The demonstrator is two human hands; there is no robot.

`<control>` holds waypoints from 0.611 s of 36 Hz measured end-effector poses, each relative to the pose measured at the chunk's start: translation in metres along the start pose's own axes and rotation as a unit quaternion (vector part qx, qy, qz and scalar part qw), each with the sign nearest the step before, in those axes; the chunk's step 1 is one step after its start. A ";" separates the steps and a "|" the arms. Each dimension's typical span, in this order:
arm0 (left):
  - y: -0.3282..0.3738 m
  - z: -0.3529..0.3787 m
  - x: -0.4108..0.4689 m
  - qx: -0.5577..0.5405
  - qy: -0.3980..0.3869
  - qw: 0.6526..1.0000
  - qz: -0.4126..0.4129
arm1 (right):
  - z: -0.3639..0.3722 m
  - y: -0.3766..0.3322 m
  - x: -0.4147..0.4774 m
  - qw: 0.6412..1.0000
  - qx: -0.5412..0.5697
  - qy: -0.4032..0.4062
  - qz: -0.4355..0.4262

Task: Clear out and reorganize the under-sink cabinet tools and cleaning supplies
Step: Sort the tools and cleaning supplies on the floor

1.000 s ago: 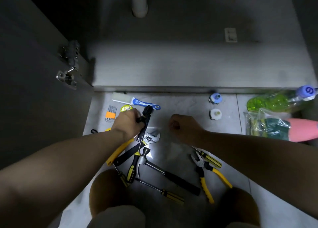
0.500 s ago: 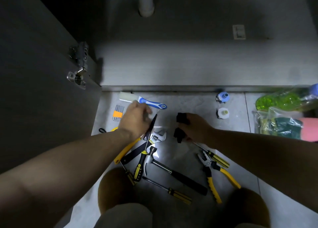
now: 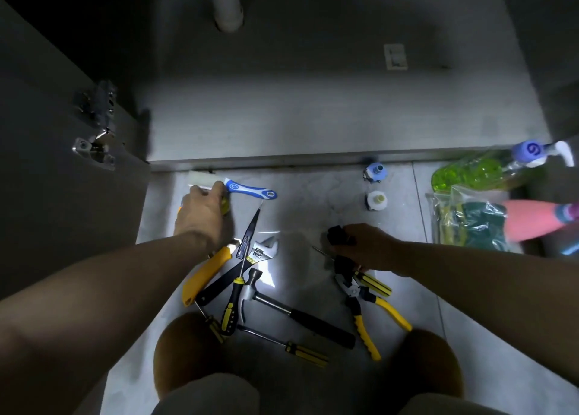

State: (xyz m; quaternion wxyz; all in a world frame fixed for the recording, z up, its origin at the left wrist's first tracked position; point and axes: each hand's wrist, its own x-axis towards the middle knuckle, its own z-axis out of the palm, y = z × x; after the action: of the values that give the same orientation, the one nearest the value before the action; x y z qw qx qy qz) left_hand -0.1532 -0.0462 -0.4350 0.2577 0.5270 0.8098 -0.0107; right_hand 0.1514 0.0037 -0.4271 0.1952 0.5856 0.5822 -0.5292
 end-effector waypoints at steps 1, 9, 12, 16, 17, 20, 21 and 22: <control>0.001 0.000 0.001 0.010 -0.004 1.000 0.000 | -0.001 0.002 -0.001 1.000 0.007 -0.008 0.007; 0.034 -0.003 -0.006 0.144 0.011 0.987 0.068 | -0.028 0.023 -0.045 0.998 0.007 -0.052 0.045; 0.068 -0.005 -0.013 0.141 -0.026 0.976 0.162 | -0.042 0.043 -0.078 0.996 0.012 -0.073 0.050; 0.135 -0.008 -0.028 0.107 -0.142 0.944 0.277 | -0.053 0.092 -0.117 0.997 0.035 -0.043 0.062; 0.152 -0.007 -0.032 0.105 -0.178 0.933 0.295 | -0.052 0.107 -0.123 0.996 0.052 -0.025 0.068; 0.198 0.000 -0.047 0.110 -0.264 0.895 0.341 | -0.039 0.160 -0.134 0.980 0.158 0.043 0.112; 0.210 0.003 -0.053 0.112 -0.277 0.888 0.351 | -0.033 0.178 -0.134 0.970 0.192 0.070 0.133; 0.221 0.007 -0.059 0.112 -0.285 0.882 0.357 | -0.027 0.194 -0.135 0.958 0.223 0.095 0.153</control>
State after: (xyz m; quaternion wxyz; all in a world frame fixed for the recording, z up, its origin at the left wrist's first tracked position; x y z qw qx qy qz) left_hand 0.0583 -0.0002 -0.3596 0.4035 0.7800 0.4514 -0.1582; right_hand 0.3664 -0.0847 -0.3781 0.0825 0.7436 0.3692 -0.5514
